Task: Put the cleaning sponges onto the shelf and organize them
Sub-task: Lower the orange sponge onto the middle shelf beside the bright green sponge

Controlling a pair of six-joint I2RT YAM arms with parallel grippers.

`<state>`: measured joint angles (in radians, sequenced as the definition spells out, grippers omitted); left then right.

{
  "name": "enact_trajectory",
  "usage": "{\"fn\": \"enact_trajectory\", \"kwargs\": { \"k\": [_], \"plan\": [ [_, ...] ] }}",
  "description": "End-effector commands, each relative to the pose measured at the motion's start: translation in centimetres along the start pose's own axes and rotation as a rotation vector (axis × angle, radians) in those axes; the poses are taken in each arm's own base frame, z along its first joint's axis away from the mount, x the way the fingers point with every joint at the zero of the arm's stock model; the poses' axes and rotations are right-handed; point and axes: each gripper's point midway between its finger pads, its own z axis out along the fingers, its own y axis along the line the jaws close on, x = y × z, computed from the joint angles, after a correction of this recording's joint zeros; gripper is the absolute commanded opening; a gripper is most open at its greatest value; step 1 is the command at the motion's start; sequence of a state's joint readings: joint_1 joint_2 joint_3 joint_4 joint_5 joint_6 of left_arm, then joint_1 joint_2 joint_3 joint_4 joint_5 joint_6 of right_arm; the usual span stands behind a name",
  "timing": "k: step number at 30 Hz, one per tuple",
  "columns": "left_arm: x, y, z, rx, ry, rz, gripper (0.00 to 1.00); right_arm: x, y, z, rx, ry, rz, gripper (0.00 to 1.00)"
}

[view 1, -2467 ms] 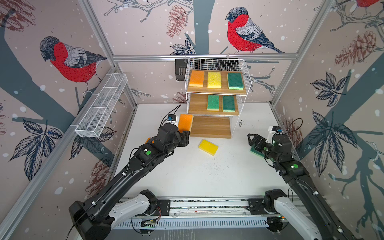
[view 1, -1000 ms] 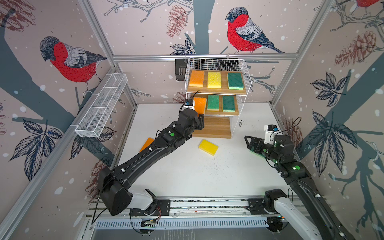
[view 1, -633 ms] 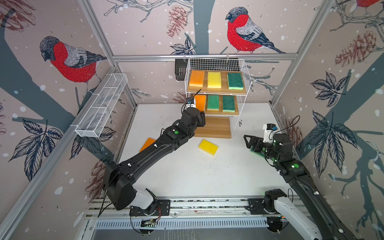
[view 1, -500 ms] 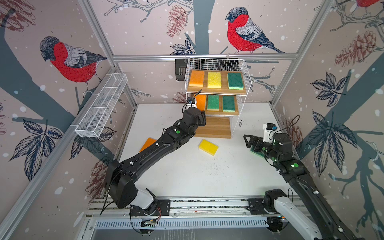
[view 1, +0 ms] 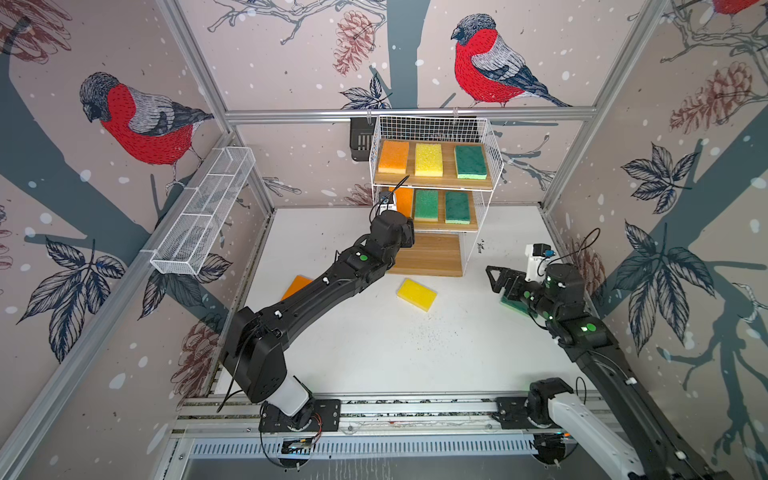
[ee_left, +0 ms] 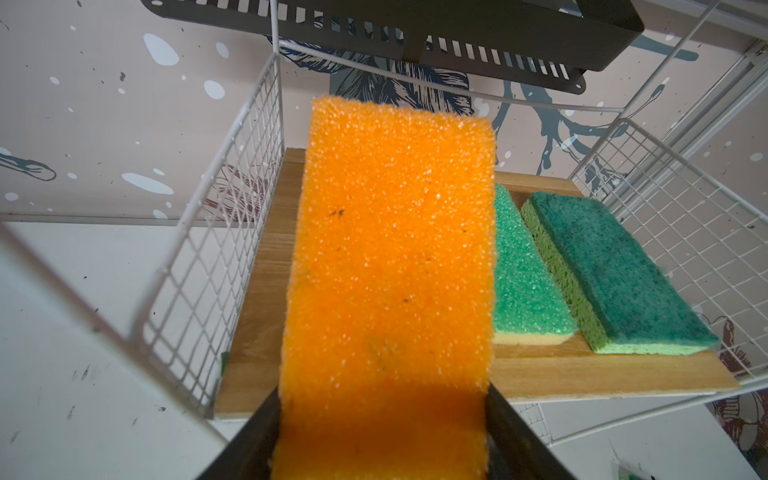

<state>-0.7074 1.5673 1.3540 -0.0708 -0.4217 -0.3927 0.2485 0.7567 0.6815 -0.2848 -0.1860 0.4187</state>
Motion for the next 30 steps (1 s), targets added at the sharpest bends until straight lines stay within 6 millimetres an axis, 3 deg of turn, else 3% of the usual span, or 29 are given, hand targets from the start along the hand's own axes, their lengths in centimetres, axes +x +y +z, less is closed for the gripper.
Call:
{"fn": "enact_trajectory", "kwargs": {
  "k": [1, 30],
  "plan": [
    [-1.0, 0.0, 0.2, 0.003, -0.022, -0.007, 0.65, -1.0, 0.5, 0.0, -0.016, -0.034, -0.004, 0.93],
    [-0.6, 1.4, 2.7, -0.046, -0.039, -0.022, 0.68, -0.4, -0.1, 1.2, 0.001, -0.006, -0.007, 0.93]
  ]
}}
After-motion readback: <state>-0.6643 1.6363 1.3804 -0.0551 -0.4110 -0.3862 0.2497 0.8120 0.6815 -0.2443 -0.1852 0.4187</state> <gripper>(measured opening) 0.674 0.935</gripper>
